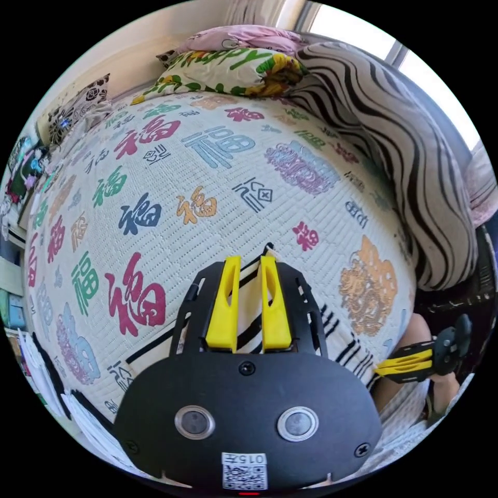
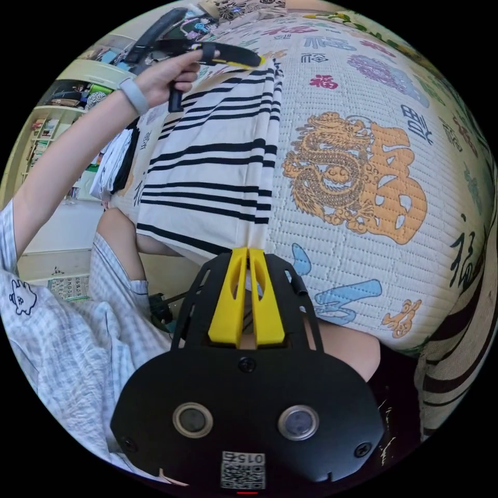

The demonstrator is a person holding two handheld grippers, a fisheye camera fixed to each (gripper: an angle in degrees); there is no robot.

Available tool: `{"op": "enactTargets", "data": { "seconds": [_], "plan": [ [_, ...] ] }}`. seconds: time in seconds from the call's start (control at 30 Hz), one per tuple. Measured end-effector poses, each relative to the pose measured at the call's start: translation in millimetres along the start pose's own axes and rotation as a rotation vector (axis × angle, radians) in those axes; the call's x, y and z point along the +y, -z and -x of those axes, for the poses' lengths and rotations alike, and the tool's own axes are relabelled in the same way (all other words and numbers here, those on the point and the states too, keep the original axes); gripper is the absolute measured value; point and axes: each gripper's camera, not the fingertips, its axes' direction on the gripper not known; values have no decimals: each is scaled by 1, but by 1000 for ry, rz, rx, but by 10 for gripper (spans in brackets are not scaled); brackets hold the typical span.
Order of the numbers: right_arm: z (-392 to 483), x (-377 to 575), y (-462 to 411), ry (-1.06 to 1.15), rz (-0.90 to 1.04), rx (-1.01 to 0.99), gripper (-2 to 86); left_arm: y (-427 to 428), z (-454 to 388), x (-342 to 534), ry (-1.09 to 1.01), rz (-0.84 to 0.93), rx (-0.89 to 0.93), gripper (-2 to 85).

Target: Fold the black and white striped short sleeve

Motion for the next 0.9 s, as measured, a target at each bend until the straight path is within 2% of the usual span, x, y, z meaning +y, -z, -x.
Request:
{"op": "enactTargets", "data": {
  "seconds": [0.1,0.23,0.37,0.43,0.5,0.7,0.73,0.8,0.9],
  "plan": [
    [-5,12,16,-13,-19,-10,-9,-13,4,-8,8,-11,-9,56],
    [-10,23,29,-27,-8,-22,-9,0,29,-7,67,-145,49,34],
    [-13,27,40,-36,-15,-47,-9,-11,37,-12,-63,-10,117,60],
    [-14,29,44,-35,-8,-50,-9,-25,32,-11,-153,83,5,39],
    [-15,30,49,-37,-8,-54,-9,-28,33,-11,-199,82,-15,17],
    [-18,35,66,-50,-16,-63,-8,-12,73,-7,-61,-22,39,-1],
    [-19,35,67,-54,-5,-67,-7,-9,89,-4,34,-47,2,-2],
    [-20,34,68,-56,16,-68,-7,-2,103,-2,61,-59,-62,-1],
    [-21,37,77,-58,9,-69,-6,18,96,0,-91,-92,94,12]
  ]
}}
